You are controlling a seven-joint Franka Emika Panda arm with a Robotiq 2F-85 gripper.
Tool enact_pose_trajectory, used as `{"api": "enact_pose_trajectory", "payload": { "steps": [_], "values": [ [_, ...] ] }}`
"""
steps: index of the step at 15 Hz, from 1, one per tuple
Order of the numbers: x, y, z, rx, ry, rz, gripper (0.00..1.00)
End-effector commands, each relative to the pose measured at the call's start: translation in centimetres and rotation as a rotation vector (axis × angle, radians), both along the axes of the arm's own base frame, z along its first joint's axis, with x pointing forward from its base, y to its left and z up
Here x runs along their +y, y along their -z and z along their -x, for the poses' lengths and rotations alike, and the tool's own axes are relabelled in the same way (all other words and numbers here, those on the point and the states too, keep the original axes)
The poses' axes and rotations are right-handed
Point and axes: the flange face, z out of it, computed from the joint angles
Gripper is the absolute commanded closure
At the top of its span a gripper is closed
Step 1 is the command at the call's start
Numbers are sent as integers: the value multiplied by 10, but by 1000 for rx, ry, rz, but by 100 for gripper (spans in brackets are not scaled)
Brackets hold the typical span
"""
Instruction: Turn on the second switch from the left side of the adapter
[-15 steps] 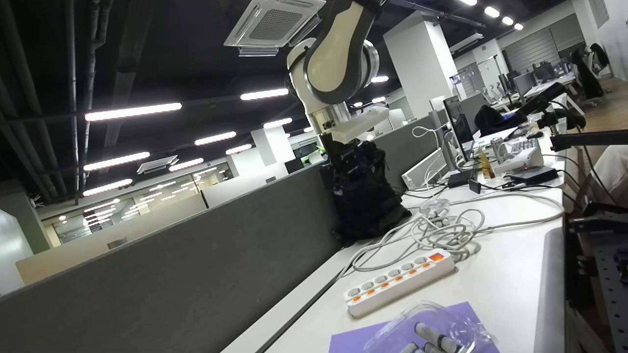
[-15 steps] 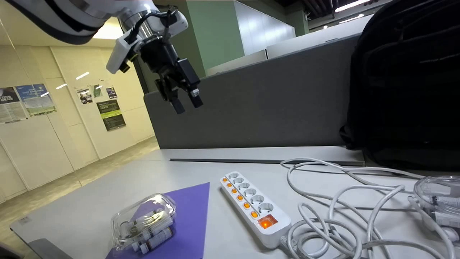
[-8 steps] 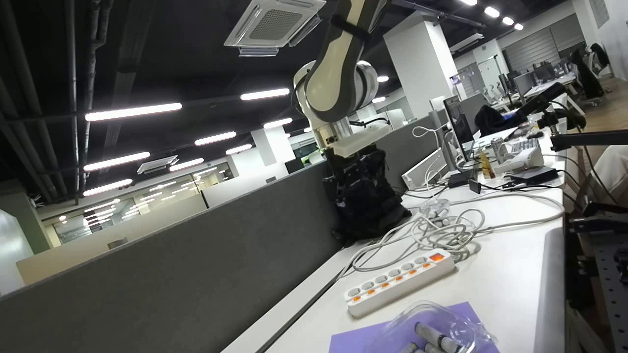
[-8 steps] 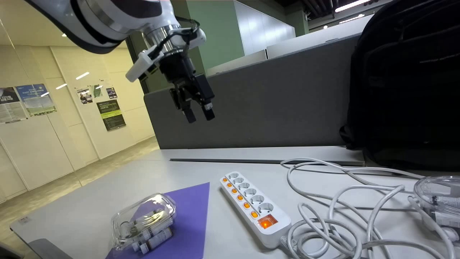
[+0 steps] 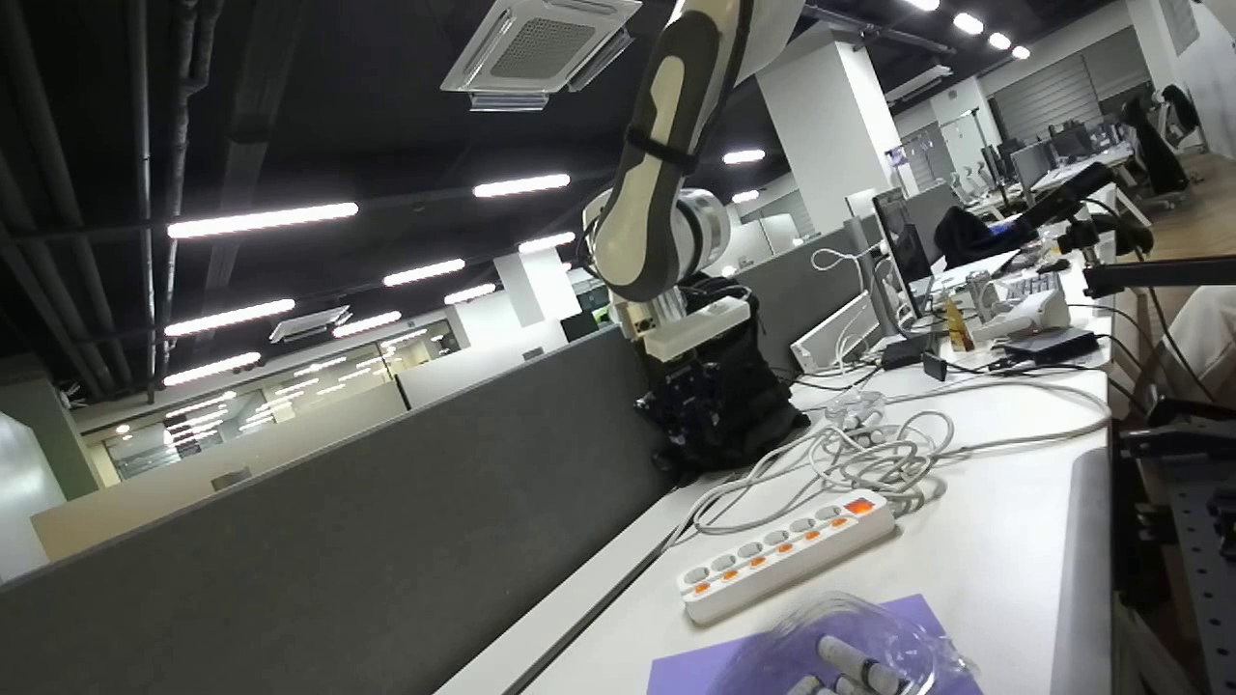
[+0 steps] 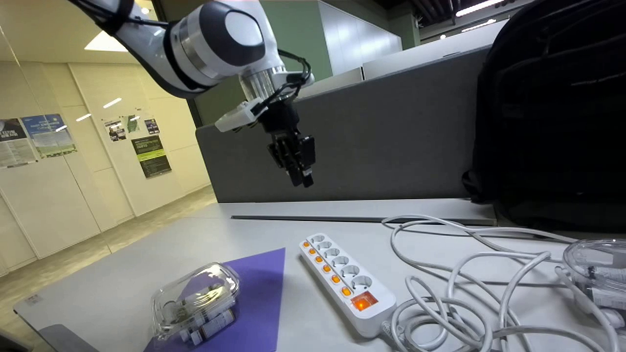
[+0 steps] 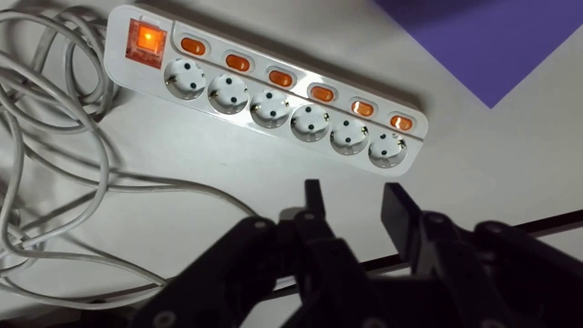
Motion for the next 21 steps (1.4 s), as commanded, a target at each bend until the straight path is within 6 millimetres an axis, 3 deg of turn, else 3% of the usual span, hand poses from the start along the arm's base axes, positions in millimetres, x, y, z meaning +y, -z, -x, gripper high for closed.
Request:
{"api": "enact_pose_trajectory", "payload": {
  "steps": [1,3,10,13,21],
  "values": [
    [3,23,-28,46,-12,-16,89],
    [9,41,-33,91,-32,-29,99],
    [24,98,-40,184,-81,36,100],
    [26,102,-30,188,-87,1,99],
    [30,109,-38,81,-70,44,100]
  ]
}}
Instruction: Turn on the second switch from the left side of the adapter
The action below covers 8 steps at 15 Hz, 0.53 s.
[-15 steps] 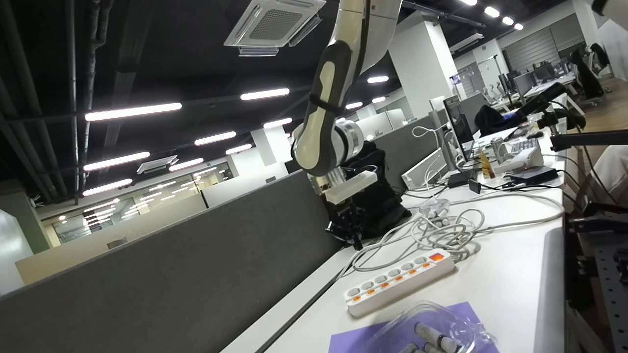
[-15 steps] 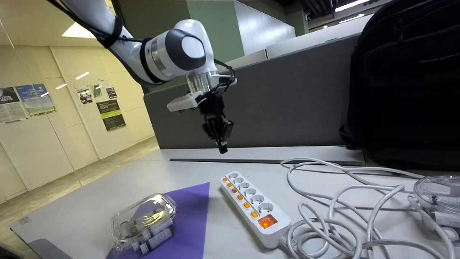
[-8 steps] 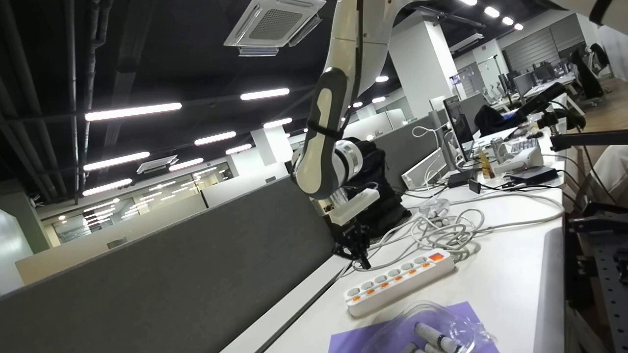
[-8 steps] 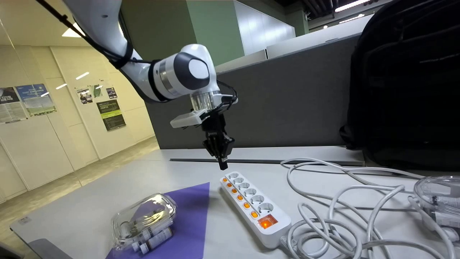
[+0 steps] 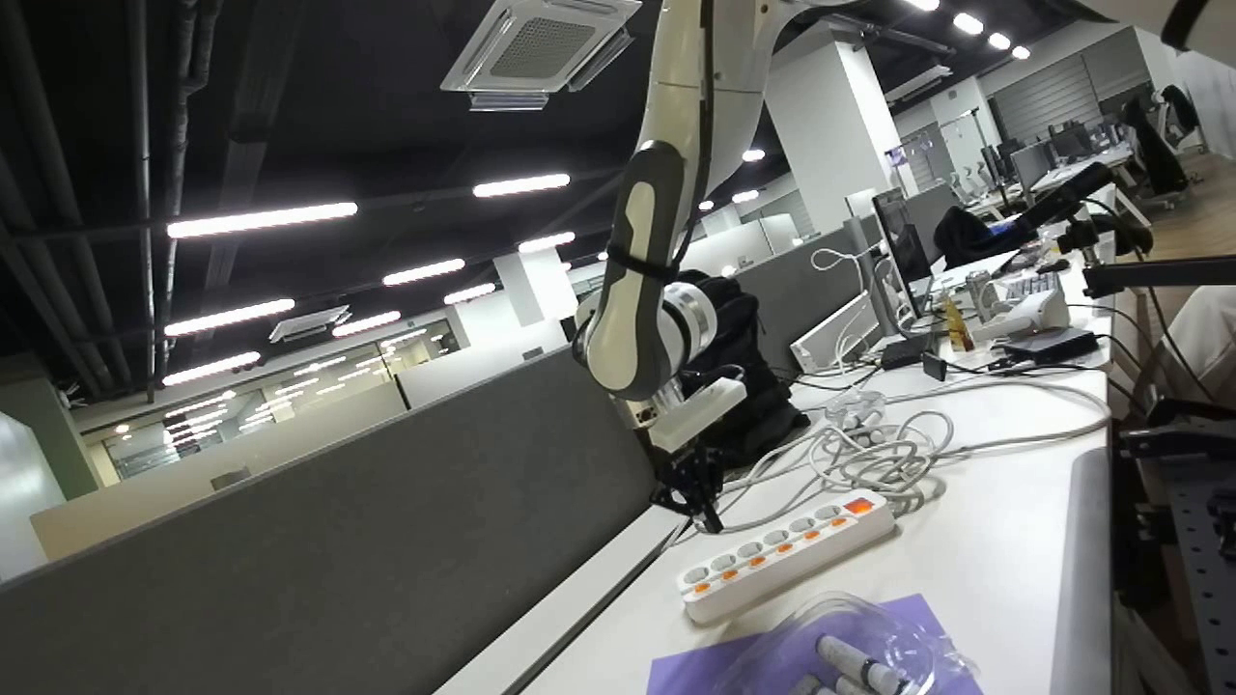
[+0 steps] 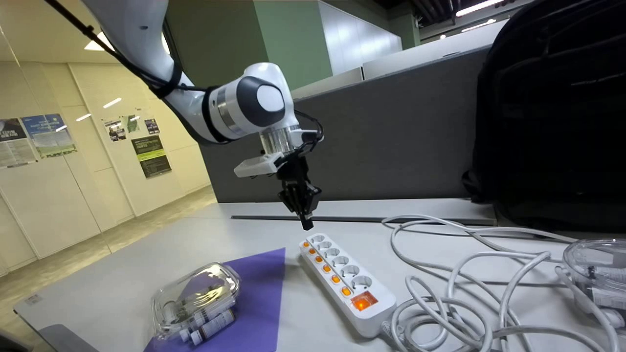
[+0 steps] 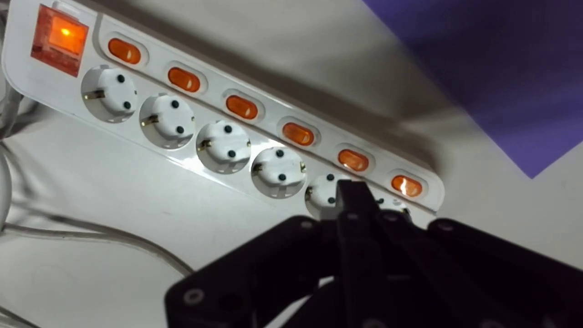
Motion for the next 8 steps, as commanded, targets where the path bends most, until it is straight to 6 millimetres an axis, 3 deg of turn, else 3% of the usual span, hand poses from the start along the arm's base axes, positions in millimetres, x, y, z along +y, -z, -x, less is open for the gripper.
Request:
{"api": "enact_pose_trajectory", "payload": {
  "steps": [1,8],
  "values": [
    [3,5,-5,-64,16,34,100],
    [10,32,0,-46,3,45,100]
  ]
}}
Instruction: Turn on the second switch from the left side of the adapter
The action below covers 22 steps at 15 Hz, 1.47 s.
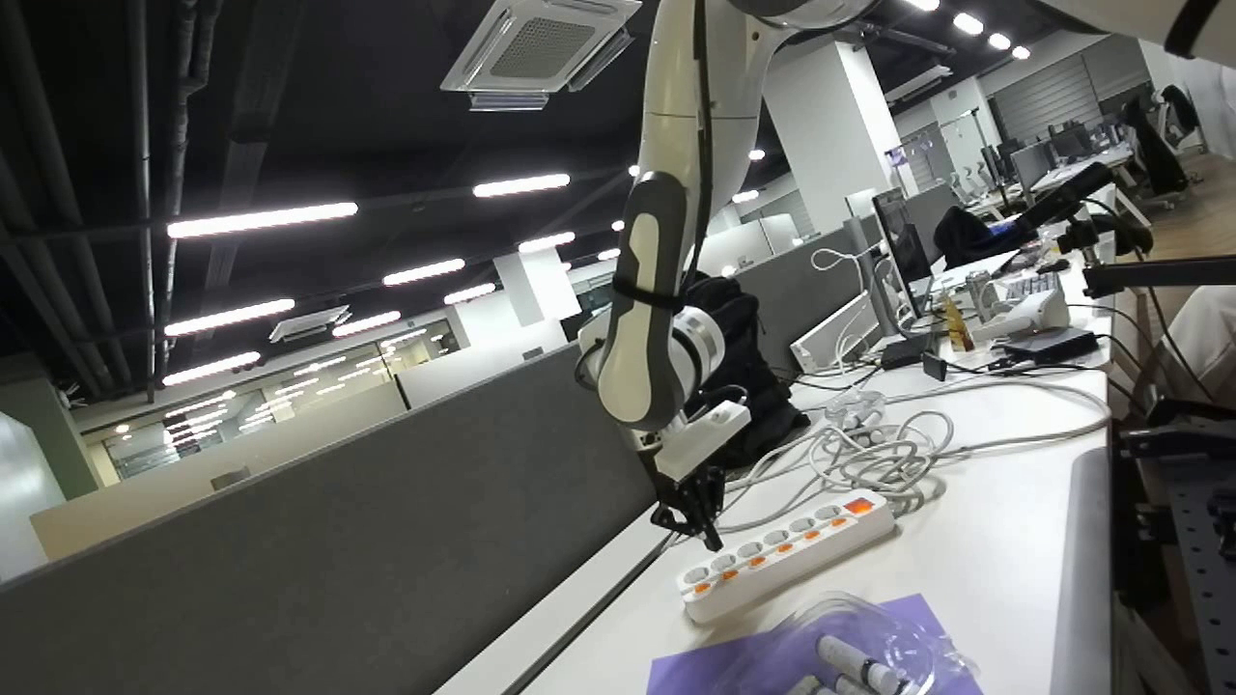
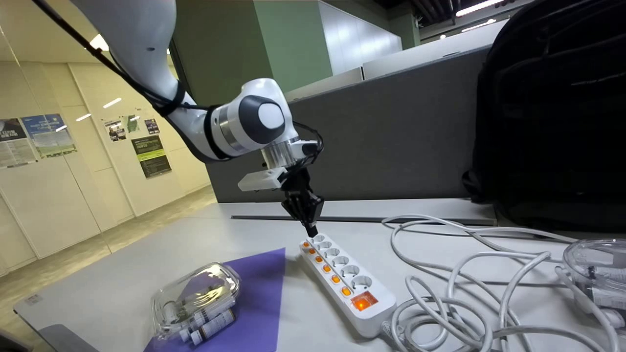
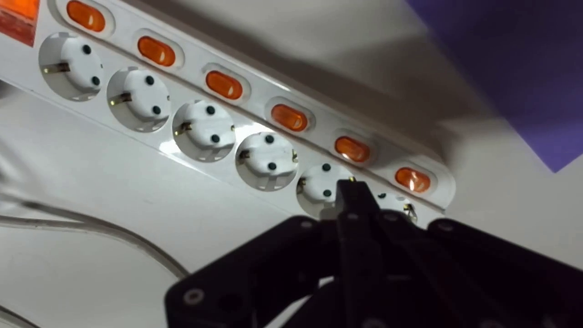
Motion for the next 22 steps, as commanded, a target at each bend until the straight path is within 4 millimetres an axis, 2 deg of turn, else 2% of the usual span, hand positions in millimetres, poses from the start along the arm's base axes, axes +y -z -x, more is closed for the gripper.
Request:
{"api": "enact_pose_trajectory", "payload": {
  "steps": [1,14,22],
  "values": [
    [3,9,5,8,19,13,100],
    [9,35,5,47,6,14,100],
    [16,32,3,32,-22,14,100]
  ]
}}
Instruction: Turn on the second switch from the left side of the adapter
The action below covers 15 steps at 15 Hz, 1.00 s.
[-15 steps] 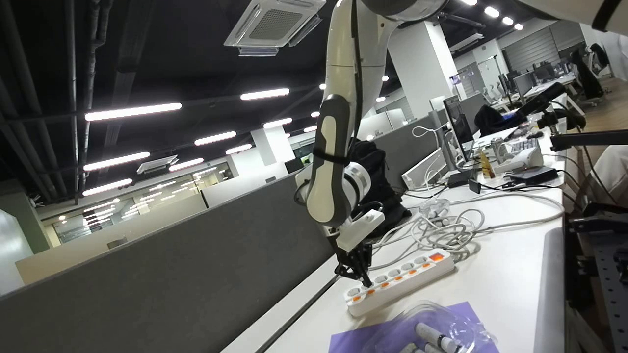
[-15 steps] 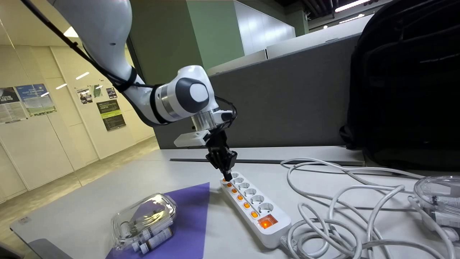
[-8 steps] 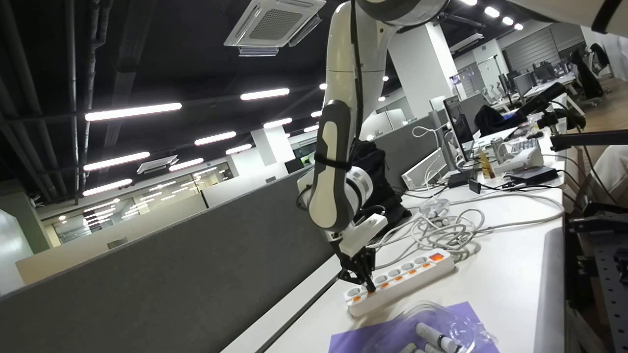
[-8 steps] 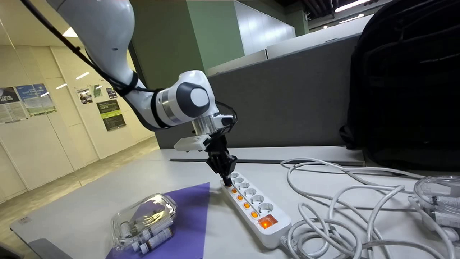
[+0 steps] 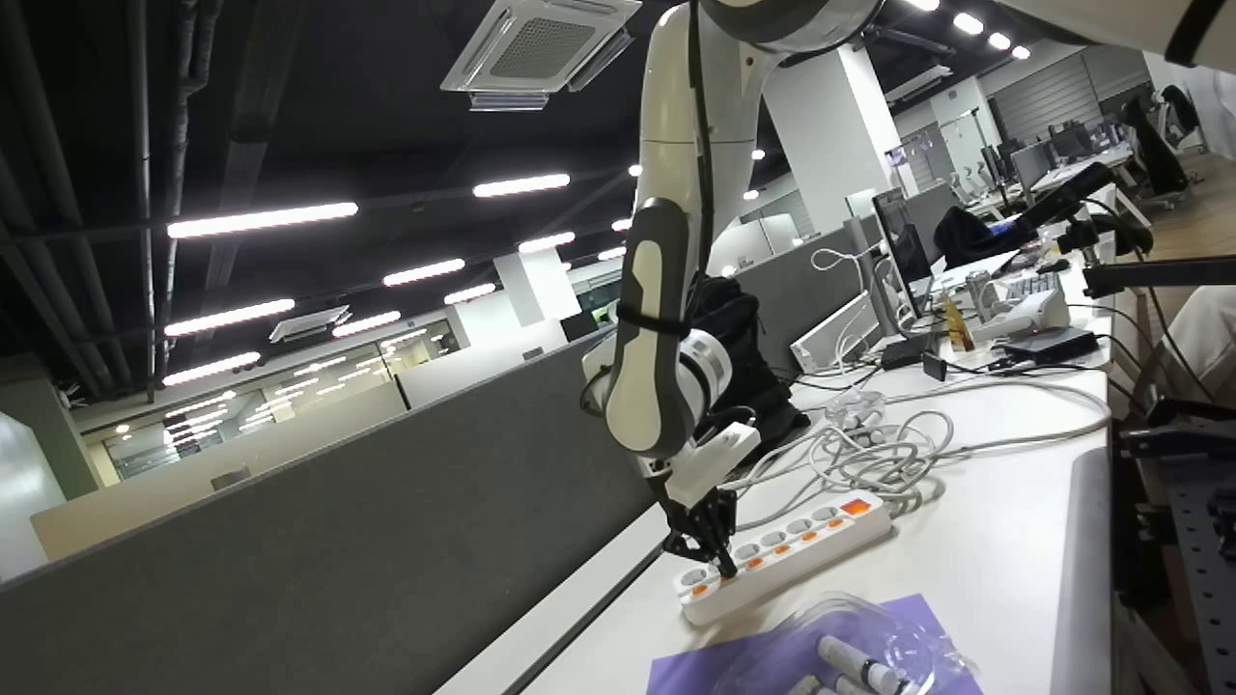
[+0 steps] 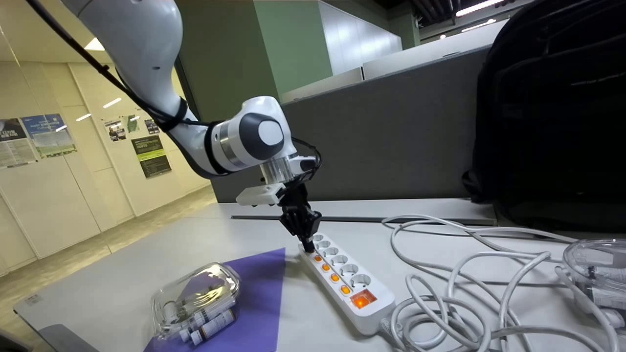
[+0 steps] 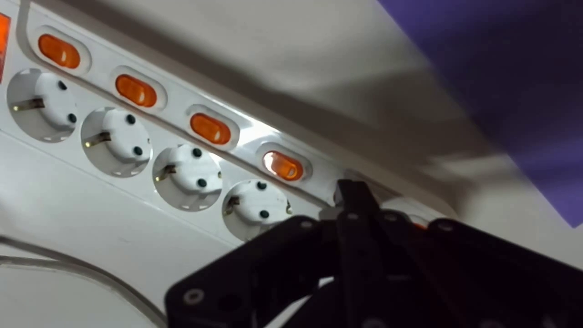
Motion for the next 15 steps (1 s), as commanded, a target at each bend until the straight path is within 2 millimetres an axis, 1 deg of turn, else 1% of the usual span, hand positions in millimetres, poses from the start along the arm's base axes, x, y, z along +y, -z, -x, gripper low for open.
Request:
{"api": "enact_pose_trajectory", "payload": {
  "steps": [1,7,15],
  "values": [
    [7,0,-4,-15,-5,7,100],
    [15,-8,-5,-54,-28,3,100],
    [15,-4,-6,-50,-24,-11,100]
  ]
}}
